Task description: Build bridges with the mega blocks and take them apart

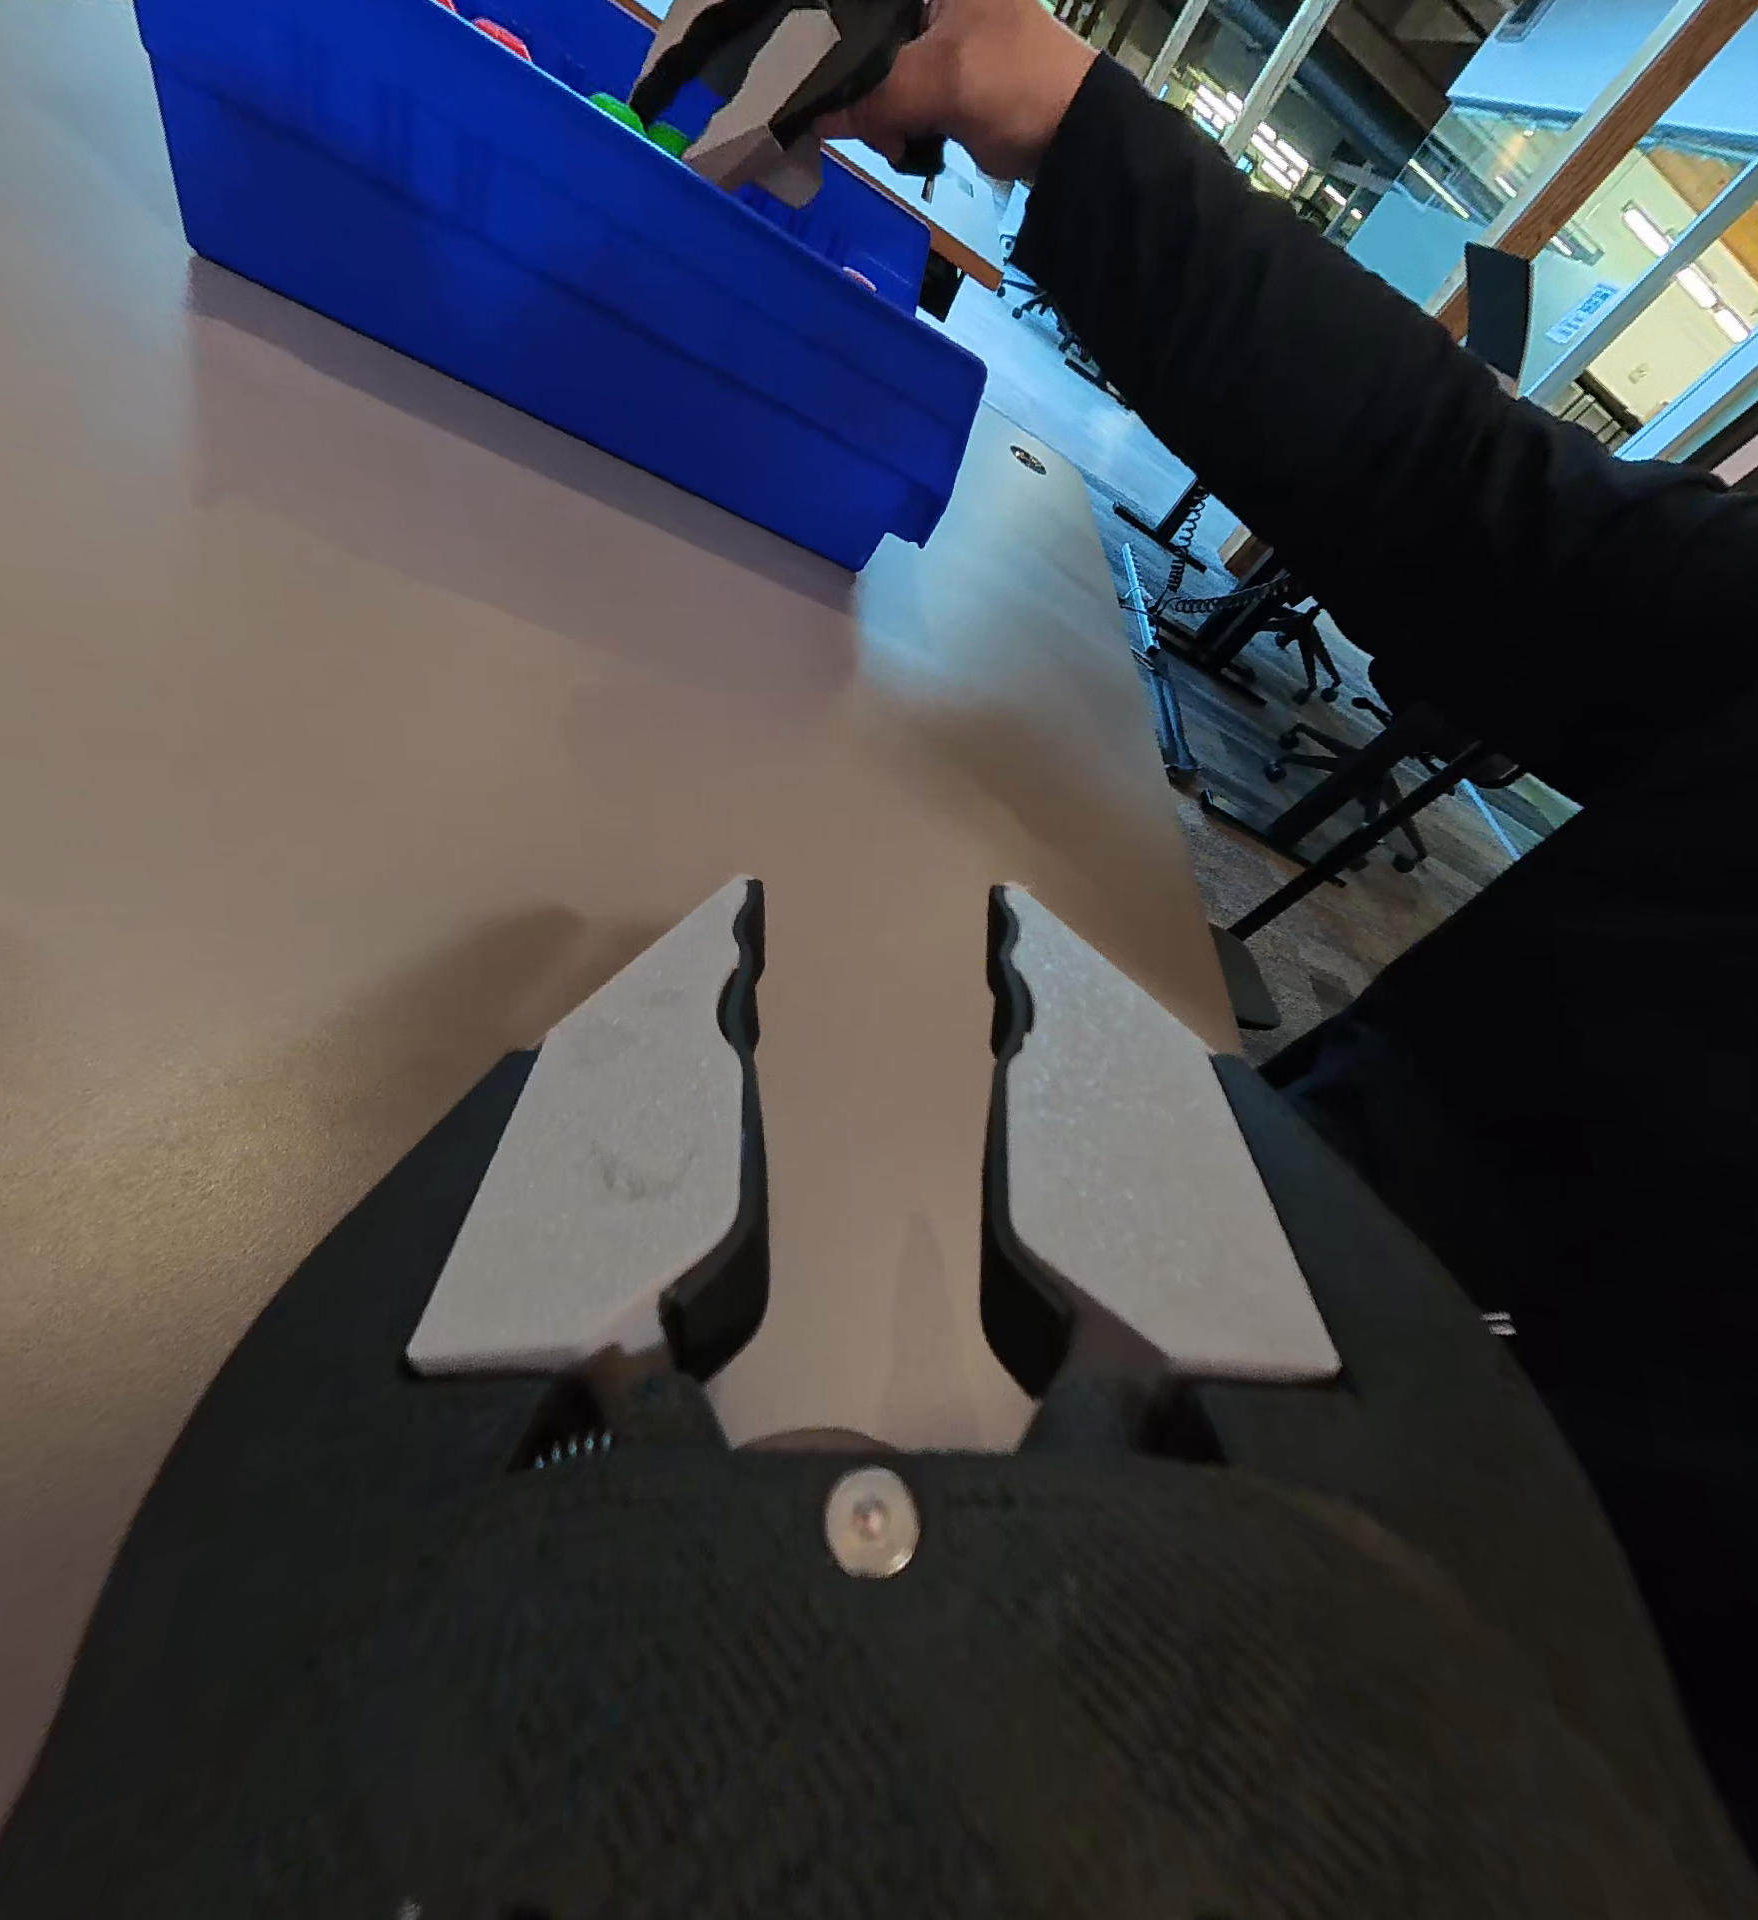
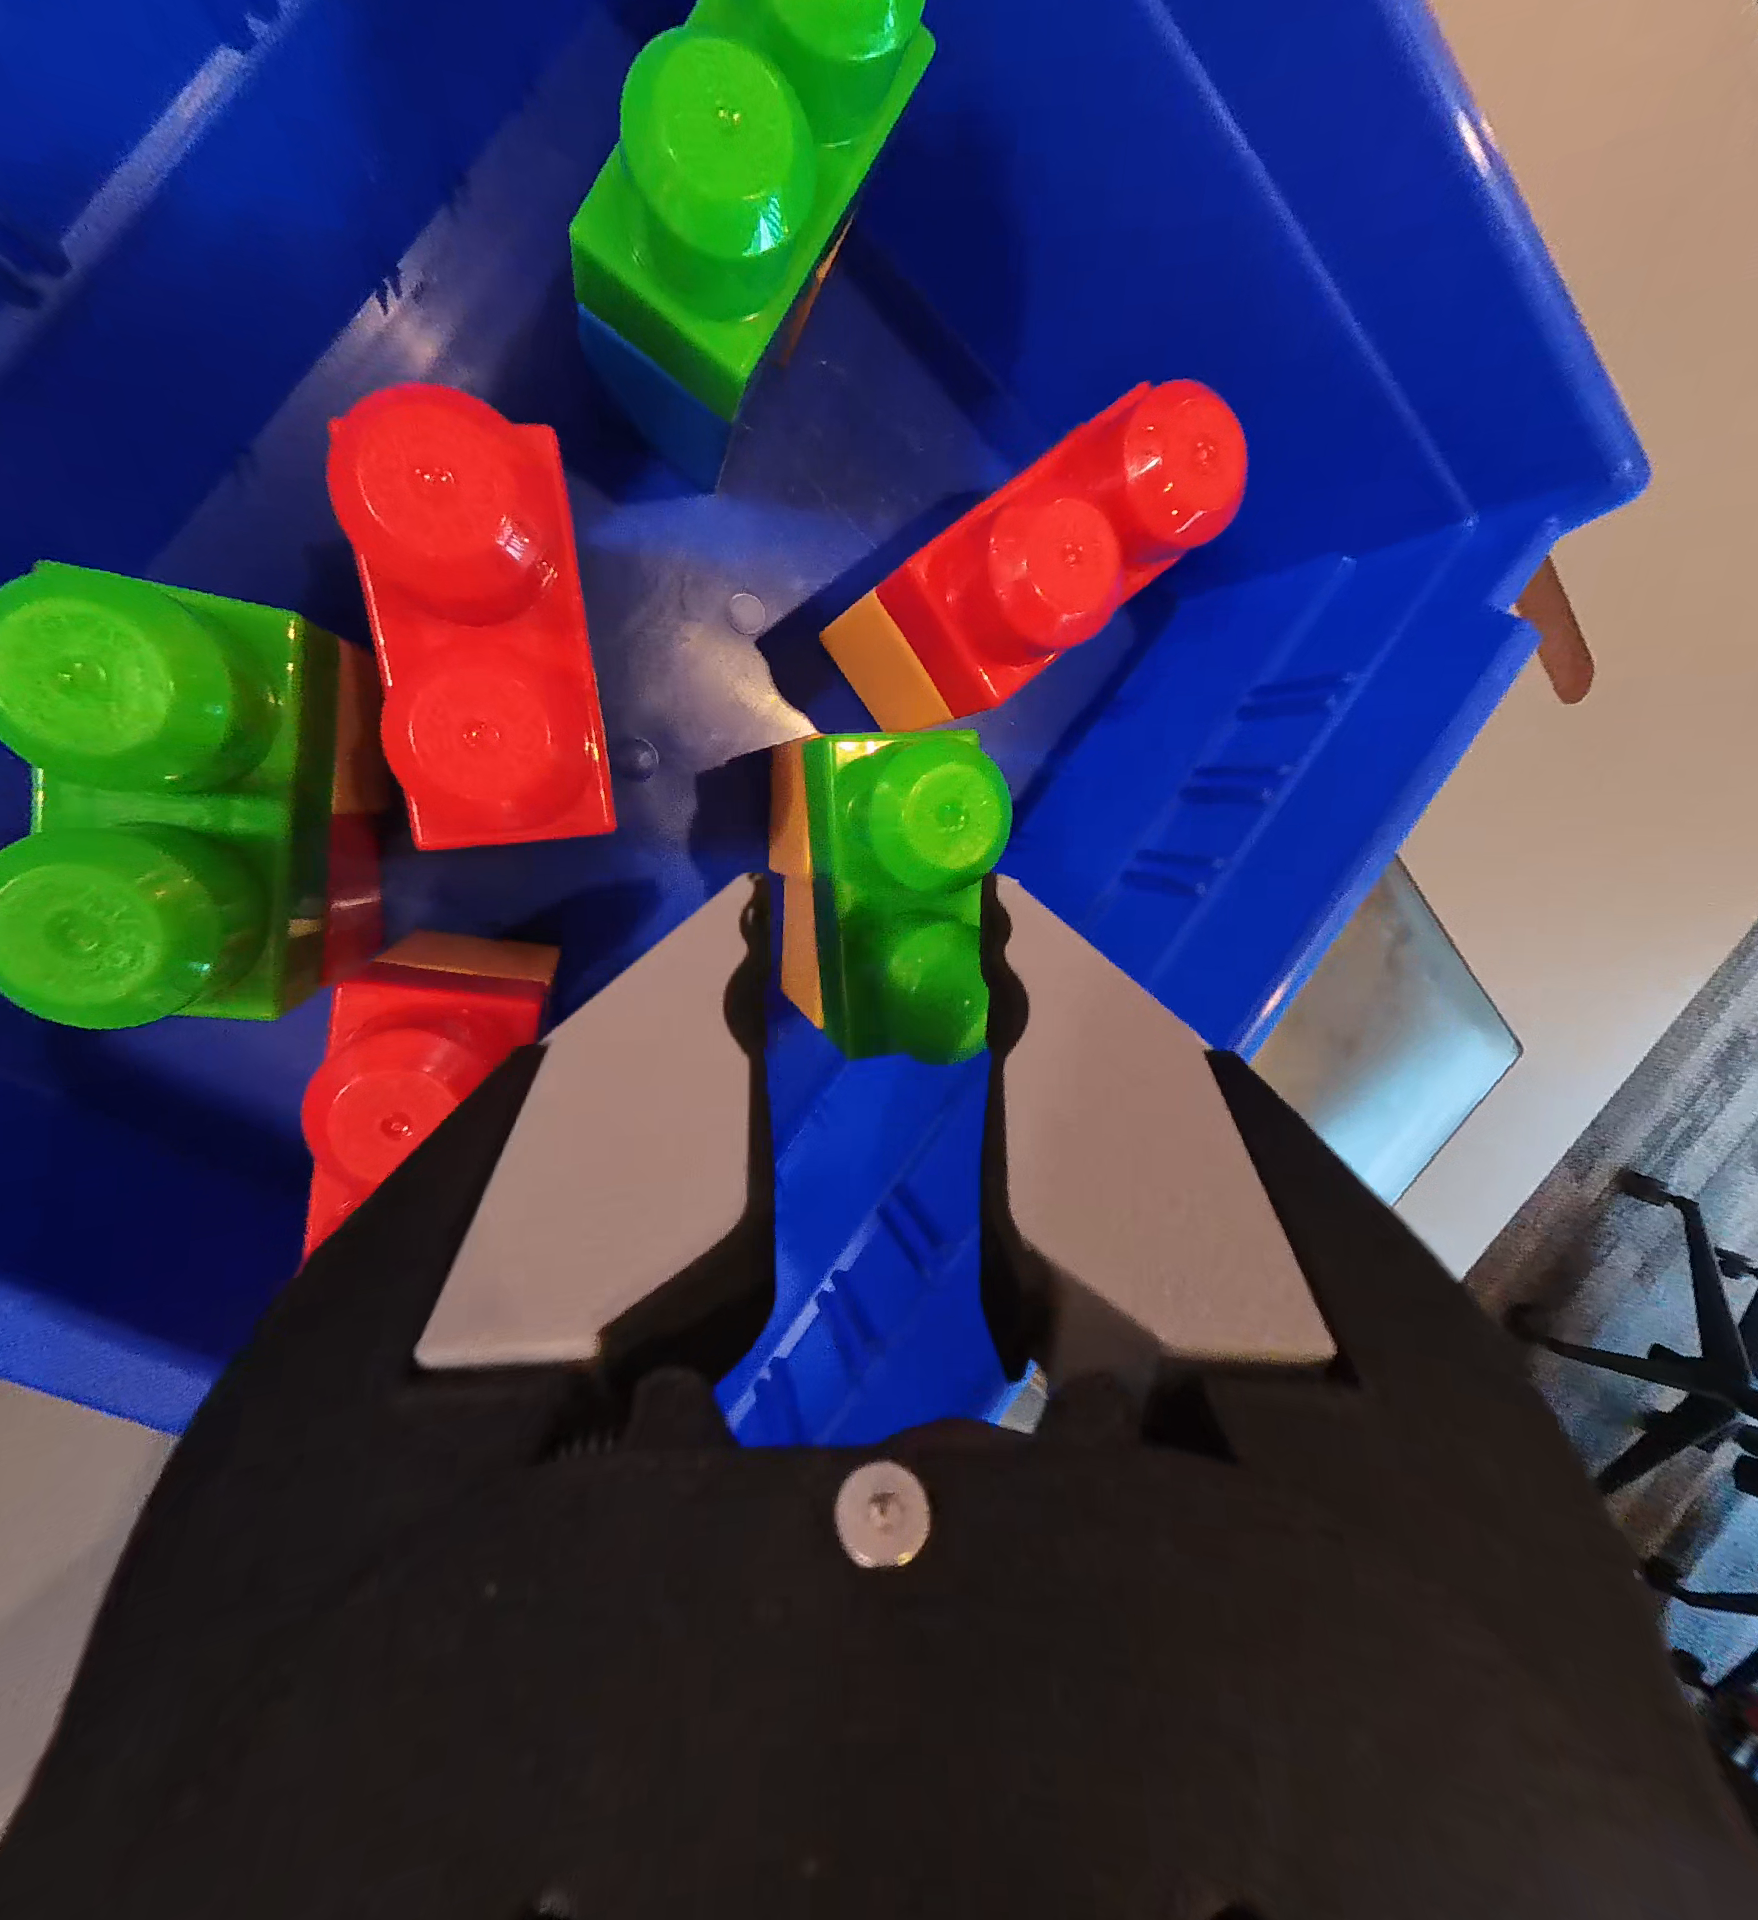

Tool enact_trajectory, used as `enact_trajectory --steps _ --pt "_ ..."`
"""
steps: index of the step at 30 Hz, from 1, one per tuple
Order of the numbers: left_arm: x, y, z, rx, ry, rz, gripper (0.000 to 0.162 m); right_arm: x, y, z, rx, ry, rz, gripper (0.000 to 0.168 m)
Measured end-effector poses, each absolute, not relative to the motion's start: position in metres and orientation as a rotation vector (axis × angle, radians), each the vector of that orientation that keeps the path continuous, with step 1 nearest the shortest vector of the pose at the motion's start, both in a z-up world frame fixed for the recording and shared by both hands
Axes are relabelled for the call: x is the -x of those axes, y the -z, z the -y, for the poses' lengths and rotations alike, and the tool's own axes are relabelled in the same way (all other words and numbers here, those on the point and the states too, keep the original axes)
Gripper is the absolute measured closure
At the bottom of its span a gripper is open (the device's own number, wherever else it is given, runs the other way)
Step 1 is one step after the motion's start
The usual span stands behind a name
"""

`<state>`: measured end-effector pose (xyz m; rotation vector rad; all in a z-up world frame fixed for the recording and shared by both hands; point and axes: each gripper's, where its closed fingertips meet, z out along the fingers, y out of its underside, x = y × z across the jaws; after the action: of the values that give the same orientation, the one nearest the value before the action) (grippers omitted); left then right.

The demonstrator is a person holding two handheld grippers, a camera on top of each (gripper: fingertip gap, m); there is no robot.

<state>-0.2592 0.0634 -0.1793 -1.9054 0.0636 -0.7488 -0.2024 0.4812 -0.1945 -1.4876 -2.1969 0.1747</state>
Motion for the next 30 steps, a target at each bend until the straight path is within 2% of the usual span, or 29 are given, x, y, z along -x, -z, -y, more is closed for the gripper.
enact_trajectory --steps 6,9,12,14,19,24,30 --pt "0.264 0.179 -0.063 1.899 0.745 -0.043 0.121 0.206 0.179 -0.486 1.508 -0.188 2.098 0.131" --pt "0.265 0.178 -0.062 1.896 0.747 -0.041 0.121 0.214 0.171 -0.486 1.580 -0.288 2.011 0.138" --pt "0.266 0.182 -0.063 1.909 0.738 -0.040 0.121 0.217 0.180 -0.491 1.708 -0.332 1.946 0.142" --pt "0.267 0.184 -0.062 1.917 0.732 -0.035 0.121 0.219 0.186 -0.490 1.754 -0.374 1.936 0.138" --pt "0.270 0.181 -0.062 1.902 0.740 -0.023 0.121 0.219 0.186 -0.489 1.731 -0.360 1.934 0.142" --pt "0.271 0.183 -0.063 1.911 0.736 -0.019 0.120 0.228 0.144 -0.465 1.651 -0.540 1.840 0.128" --pt "0.276 0.183 -0.064 1.910 0.693 -0.013 0.120 0.245 0.059 -0.371 1.376 -0.907 1.681 0.118"
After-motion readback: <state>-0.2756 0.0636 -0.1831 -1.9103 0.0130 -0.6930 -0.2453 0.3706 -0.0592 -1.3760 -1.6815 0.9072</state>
